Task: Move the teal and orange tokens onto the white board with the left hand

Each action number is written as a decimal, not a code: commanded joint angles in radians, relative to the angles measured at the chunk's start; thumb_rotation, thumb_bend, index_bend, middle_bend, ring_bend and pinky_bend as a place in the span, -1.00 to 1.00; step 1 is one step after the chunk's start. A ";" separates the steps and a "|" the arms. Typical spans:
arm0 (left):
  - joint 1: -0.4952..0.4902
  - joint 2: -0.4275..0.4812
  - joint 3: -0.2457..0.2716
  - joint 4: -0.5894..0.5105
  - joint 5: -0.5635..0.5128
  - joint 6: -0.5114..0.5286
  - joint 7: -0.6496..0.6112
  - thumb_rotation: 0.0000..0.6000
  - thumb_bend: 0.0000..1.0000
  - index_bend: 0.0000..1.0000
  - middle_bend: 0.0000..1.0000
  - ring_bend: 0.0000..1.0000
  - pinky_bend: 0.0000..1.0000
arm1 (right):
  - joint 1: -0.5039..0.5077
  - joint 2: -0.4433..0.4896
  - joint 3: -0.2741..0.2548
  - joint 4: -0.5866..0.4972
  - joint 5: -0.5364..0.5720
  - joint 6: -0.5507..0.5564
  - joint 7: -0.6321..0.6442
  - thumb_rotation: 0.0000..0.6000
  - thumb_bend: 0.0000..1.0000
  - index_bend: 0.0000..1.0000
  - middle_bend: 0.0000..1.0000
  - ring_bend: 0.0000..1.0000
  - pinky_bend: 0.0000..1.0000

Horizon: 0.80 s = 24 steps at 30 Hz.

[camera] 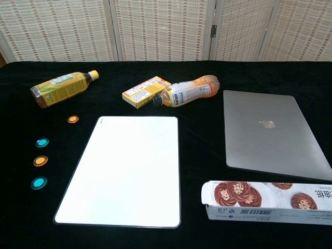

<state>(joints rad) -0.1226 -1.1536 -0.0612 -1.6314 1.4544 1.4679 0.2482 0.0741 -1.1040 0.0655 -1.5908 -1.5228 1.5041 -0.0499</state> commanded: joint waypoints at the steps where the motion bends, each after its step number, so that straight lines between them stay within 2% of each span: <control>1: 0.000 -0.011 -0.001 0.015 0.014 0.011 -0.015 1.00 -0.51 -0.83 -0.95 -0.97 -1.00 | 0.001 0.002 0.001 -0.001 0.000 -0.001 0.000 0.96 -0.58 -0.98 -0.79 -0.82 -1.00; 11: -0.003 -0.026 0.002 0.044 0.032 0.017 -0.044 1.00 -0.51 -0.75 -0.91 -0.94 -1.00 | -0.005 0.010 -0.002 -0.013 -0.009 0.012 -0.003 0.96 -0.58 -0.98 -0.79 -0.82 -1.00; 20: -0.049 -0.046 -0.008 0.085 0.054 -0.029 -0.091 1.00 -0.48 -0.37 -0.83 -0.89 -1.00 | -0.009 0.013 -0.002 -0.011 -0.009 0.015 0.001 0.96 -0.58 -0.98 -0.80 -0.83 -1.00; 24: -0.094 -0.057 -0.025 0.115 0.051 -0.083 -0.122 1.00 -0.43 -0.22 -0.70 -0.82 -1.00 | -0.009 0.019 0.000 -0.014 -0.009 0.019 -0.002 0.96 -0.58 -0.98 -0.81 -0.83 -1.00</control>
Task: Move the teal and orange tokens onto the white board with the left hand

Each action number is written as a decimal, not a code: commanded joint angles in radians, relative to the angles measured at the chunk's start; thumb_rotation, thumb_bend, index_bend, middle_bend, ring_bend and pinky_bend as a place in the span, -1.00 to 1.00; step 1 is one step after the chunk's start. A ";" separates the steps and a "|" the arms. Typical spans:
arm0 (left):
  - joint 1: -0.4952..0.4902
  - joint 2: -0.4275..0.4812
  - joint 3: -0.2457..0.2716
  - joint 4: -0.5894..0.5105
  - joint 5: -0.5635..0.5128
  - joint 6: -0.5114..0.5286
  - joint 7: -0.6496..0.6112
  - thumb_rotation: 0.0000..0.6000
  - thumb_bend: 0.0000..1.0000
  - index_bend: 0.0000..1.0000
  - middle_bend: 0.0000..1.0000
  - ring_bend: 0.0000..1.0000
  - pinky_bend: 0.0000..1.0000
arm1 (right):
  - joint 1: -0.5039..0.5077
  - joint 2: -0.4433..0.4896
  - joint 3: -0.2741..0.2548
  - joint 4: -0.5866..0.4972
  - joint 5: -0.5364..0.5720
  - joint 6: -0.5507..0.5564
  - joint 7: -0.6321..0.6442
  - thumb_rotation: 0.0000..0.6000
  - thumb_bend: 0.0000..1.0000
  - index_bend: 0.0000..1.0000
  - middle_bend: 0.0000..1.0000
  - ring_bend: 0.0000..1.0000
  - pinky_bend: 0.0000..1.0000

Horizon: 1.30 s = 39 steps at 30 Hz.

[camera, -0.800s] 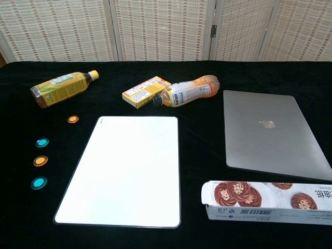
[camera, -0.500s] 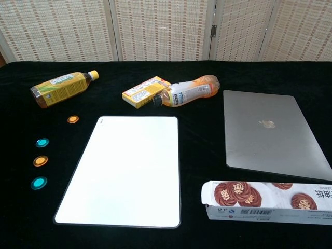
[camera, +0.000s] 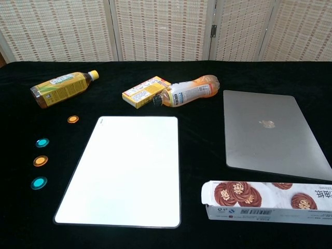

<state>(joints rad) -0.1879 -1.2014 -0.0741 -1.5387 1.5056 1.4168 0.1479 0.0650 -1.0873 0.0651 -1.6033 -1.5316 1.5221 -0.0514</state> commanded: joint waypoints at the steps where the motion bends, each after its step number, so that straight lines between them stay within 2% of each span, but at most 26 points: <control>1: -0.044 -0.016 -0.018 0.037 -0.001 -0.048 -0.034 1.00 -0.42 -0.21 -0.69 -0.81 -1.00 | 0.000 0.005 0.002 -0.003 -0.001 0.003 -0.001 0.96 -0.58 -0.98 -0.81 -0.83 -1.00; 9: -0.134 -0.084 -0.043 0.150 -0.024 -0.157 -0.090 1.00 -0.37 -0.21 -0.66 -0.76 -1.00 | -0.002 0.019 0.008 -0.016 -0.007 0.017 -0.011 0.96 -0.58 -0.98 -0.81 -0.83 -1.00; 17: -0.198 -0.158 -0.031 0.258 -0.059 -0.271 -0.098 1.00 -0.36 -0.21 -0.65 -0.76 -1.00 | 0.001 0.017 0.010 -0.010 -0.012 0.018 -0.002 0.96 -0.58 -0.98 -0.81 -0.83 -1.00; 27: -0.239 -0.263 -0.017 0.387 -0.073 -0.327 -0.142 1.00 -0.36 -0.21 -0.67 -0.86 -1.00 | 0.004 0.007 0.009 0.001 -0.015 0.014 0.010 0.96 -0.58 -0.98 -0.82 -0.84 -1.00; 39: -0.300 -0.350 -0.011 0.468 -0.072 -0.385 -0.161 1.00 -0.32 -0.19 -0.73 -0.96 -1.00 | -0.004 0.008 0.006 0.000 -0.012 0.021 0.015 0.96 -0.58 -0.98 -0.83 -0.86 -1.00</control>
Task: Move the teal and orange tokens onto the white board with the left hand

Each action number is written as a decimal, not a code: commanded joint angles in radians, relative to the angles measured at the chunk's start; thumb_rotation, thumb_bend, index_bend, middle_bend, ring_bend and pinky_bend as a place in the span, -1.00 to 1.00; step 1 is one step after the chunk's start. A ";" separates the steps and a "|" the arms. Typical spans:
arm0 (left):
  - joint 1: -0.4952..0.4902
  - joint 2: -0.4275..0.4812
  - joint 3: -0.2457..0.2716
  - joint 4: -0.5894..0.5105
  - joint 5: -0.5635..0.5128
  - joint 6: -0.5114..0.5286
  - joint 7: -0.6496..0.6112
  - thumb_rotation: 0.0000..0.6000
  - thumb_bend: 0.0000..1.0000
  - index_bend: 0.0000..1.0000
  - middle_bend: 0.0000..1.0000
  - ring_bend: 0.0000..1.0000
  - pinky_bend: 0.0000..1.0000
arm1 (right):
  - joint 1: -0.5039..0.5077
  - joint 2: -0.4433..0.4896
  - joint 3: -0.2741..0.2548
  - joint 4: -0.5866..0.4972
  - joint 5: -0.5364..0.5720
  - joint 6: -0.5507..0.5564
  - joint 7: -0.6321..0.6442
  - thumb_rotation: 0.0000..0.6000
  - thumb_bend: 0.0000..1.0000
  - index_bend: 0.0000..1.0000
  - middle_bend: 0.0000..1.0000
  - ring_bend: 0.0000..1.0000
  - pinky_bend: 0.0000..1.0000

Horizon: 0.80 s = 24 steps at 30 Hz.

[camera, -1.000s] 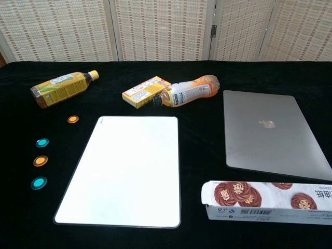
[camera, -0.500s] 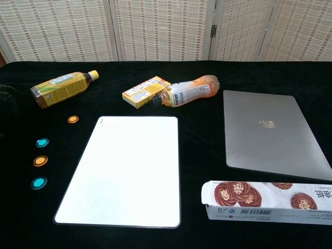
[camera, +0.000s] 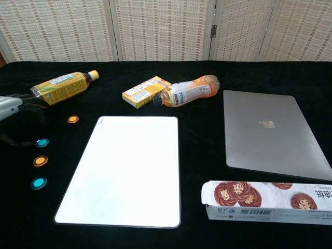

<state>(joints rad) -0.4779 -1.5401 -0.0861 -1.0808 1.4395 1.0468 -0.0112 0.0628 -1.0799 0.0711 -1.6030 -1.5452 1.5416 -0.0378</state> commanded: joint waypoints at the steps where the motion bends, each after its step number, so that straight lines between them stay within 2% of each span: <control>1: -0.013 -0.015 0.002 0.014 -0.008 -0.020 -0.001 1.00 -0.31 -0.19 -0.74 -0.97 -1.00 | -0.003 0.001 0.000 0.000 0.003 0.003 0.002 0.96 -0.58 -0.98 -0.83 -0.87 -1.00; 24: -0.031 -0.063 0.016 0.072 -0.045 -0.063 -0.007 1.00 -0.25 -0.08 -0.74 -0.98 -1.00 | -0.016 -0.002 -0.003 0.008 0.006 0.014 0.013 0.96 -0.58 -0.98 -0.84 -0.90 -1.00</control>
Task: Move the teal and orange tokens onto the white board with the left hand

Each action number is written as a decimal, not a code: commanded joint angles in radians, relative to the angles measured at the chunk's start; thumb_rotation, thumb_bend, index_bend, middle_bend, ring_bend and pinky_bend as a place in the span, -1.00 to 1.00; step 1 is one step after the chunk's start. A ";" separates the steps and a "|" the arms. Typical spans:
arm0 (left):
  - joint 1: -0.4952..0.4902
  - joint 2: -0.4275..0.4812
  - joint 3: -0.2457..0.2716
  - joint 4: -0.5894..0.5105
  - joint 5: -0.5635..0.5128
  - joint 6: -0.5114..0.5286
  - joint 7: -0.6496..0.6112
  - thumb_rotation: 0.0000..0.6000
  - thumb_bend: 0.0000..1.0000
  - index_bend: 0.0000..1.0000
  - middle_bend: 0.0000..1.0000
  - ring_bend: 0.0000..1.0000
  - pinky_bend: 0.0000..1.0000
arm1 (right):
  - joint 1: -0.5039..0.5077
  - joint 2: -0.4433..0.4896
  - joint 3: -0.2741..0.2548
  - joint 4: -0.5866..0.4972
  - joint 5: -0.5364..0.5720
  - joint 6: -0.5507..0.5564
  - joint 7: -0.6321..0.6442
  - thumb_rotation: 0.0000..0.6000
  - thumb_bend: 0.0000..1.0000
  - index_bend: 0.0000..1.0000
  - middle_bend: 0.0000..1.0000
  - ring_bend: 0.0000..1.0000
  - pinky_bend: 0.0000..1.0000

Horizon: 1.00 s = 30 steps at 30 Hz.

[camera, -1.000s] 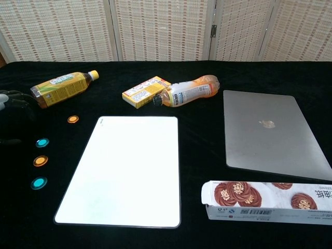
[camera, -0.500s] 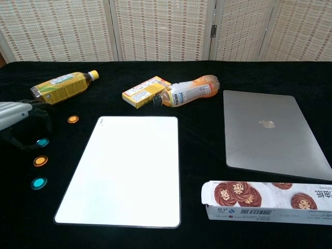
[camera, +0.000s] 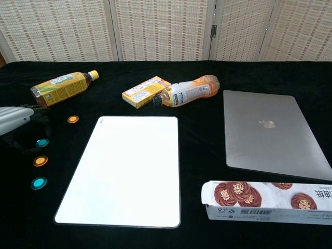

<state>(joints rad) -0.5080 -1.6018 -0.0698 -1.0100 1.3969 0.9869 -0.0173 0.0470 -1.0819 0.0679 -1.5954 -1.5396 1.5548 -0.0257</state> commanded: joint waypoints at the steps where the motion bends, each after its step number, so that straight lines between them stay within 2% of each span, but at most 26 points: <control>1: -0.002 -0.002 0.000 0.003 -0.005 -0.006 0.000 1.00 -0.25 -0.08 -0.74 -0.98 -1.00 | -0.001 -0.001 0.000 0.002 0.000 0.001 0.001 0.96 -0.58 -0.98 -0.84 -0.90 -1.00; 15: -0.016 0.006 -0.007 -0.009 -0.043 -0.044 0.029 1.00 -0.23 -0.06 -0.74 -0.99 -1.00 | -0.004 -0.006 0.001 0.014 0.006 -0.001 0.012 0.97 -0.58 -0.98 -0.84 -0.91 -1.00; 19: -0.018 0.005 -0.008 -0.013 -0.049 -0.049 0.033 1.00 -0.13 0.00 -0.74 -0.99 -1.00 | -0.004 -0.008 0.001 0.016 0.004 -0.001 0.015 0.96 -0.58 -0.98 -0.84 -0.91 -1.00; 25: -0.020 0.005 -0.010 -0.019 -0.046 -0.035 0.032 1.00 -0.08 0.05 -0.74 -0.99 -1.00 | -0.006 -0.009 0.001 0.019 0.003 0.003 0.017 0.96 -0.58 -0.98 -0.84 -0.91 -1.00; 30: -0.023 0.023 -0.014 -0.065 -0.032 -0.007 0.037 1.00 -0.08 0.04 -0.74 -0.99 -1.00 | -0.007 -0.009 0.001 0.019 0.000 0.006 0.017 0.96 -0.58 -0.98 -0.84 -0.91 -1.00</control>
<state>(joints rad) -0.5289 -1.5857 -0.0821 -1.0601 1.3597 0.9713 0.0171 0.0397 -1.0912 0.0693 -1.5762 -1.5393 1.5612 -0.0086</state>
